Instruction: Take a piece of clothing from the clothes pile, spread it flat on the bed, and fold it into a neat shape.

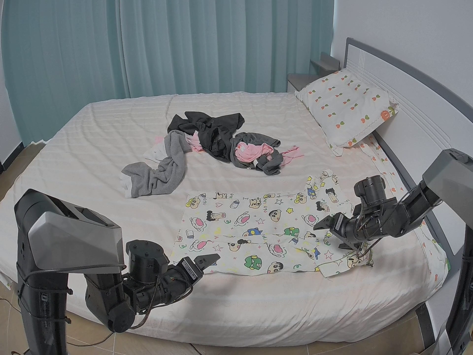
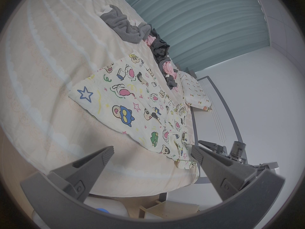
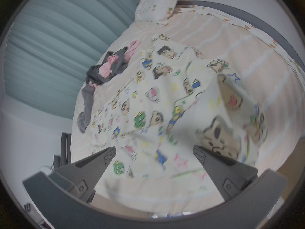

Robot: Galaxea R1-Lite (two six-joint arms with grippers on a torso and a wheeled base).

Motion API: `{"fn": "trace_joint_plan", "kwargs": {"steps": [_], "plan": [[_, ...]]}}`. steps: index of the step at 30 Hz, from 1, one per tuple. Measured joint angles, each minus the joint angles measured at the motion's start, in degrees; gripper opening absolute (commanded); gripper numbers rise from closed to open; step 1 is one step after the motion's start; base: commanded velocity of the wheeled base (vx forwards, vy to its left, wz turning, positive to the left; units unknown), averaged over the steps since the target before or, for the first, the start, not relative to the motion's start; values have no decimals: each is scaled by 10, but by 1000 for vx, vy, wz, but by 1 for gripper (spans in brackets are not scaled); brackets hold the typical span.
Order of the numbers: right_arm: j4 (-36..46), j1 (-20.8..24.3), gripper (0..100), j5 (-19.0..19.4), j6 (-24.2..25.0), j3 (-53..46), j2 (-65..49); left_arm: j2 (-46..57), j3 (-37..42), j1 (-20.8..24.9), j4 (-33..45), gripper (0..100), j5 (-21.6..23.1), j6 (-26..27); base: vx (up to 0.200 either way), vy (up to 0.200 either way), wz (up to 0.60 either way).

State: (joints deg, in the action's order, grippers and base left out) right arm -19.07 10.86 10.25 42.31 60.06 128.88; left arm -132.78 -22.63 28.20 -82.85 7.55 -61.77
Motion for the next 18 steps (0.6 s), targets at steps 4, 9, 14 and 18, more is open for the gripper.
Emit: {"fn": "trace_joint_plan", "kwargs": {"steps": [4, 9, 14, 18], "plan": [[-4, -34, 100, 2, 1, 27, 34, -2, 0, 3, -5, 100, -4, 0, 0, 0, 0], [-6, -57, 100, 4, 4, 31, 46, -8, 1, 4, -25, 100, -5, 11, 0, 0, 0], [-6, -66, 100, 12, 21, 31, 44, -17, 7, 4, -39, 100, -5, 29, 0, 0, 0], [-5, -65, 100, 18, 32, 29, 34, -20, 8, 5, -40, 100, -5, 29, 0, 0, 0]]}}
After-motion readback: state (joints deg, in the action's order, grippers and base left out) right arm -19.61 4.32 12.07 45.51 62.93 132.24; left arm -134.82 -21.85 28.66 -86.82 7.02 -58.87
